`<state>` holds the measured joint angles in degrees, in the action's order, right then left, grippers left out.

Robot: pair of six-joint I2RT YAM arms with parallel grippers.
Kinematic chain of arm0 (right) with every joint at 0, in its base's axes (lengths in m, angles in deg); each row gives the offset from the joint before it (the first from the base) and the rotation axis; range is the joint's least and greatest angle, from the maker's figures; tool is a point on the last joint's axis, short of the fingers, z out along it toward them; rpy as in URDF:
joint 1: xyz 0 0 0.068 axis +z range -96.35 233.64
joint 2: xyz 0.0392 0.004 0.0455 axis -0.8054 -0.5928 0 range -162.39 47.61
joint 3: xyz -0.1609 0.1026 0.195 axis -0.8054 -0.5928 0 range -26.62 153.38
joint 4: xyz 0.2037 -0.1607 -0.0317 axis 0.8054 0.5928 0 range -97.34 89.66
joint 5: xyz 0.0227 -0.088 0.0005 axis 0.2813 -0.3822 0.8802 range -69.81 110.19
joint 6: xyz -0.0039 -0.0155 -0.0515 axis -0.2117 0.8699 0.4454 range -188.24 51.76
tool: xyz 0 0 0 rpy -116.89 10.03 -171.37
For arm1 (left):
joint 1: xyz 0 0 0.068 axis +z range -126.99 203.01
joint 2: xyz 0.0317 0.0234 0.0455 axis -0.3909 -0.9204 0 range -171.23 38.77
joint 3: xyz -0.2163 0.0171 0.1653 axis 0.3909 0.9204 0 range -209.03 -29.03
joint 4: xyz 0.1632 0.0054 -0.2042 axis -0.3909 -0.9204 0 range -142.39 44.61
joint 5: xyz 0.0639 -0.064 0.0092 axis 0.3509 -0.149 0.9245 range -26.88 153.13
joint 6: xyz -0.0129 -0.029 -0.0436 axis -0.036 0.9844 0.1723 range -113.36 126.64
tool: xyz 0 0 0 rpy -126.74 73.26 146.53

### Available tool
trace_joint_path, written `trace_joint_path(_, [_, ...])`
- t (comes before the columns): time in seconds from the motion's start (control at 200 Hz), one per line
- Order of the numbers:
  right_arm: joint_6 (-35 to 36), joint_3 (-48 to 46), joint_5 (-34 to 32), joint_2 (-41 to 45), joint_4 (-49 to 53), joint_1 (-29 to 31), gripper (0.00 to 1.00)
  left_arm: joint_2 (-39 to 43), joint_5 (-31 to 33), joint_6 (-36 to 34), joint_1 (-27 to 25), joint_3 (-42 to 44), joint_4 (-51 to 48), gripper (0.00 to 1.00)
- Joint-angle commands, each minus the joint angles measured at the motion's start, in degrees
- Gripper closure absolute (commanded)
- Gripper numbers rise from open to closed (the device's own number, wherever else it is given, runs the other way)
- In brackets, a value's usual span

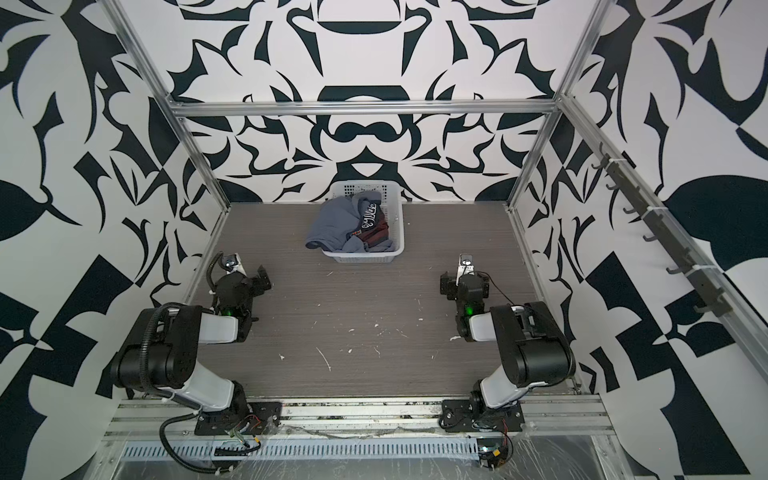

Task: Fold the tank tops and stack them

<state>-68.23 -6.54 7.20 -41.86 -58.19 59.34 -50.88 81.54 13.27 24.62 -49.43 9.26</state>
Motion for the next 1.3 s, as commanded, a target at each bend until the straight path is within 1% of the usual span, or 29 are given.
trace_joint_path(0.0, [-0.22,-0.1,0.0,0.41,-2.19,-0.02,0.0,-0.1,0.71,0.73,0.11,0.36,1.73,0.01])
trace_joint_path(1.205, [0.04,-0.19,0.44,0.52,-2.33,0.01,0.0,0.02,0.87,0.8,0.07,0.49,1.9,0.01])
trace_joint_path(1.255, [0.5,-0.6,1.38,1.06,-2.85,0.02,0.0,1.15,1.35,0.58,-0.51,1.19,3.03,0.01])
trace_joint_path(1.27, [0.73,-0.75,3.7,1.58,-2.85,-0.02,0.01,2.12,1.43,0.1,-0.89,1.47,2.89,0.01])
trace_joint_path(1.295, [1.29,-1.1,5.25,2.6,-2.45,0.02,0.0,4.09,1.88,-0.83,-1.67,1.99,2.35,0.01])
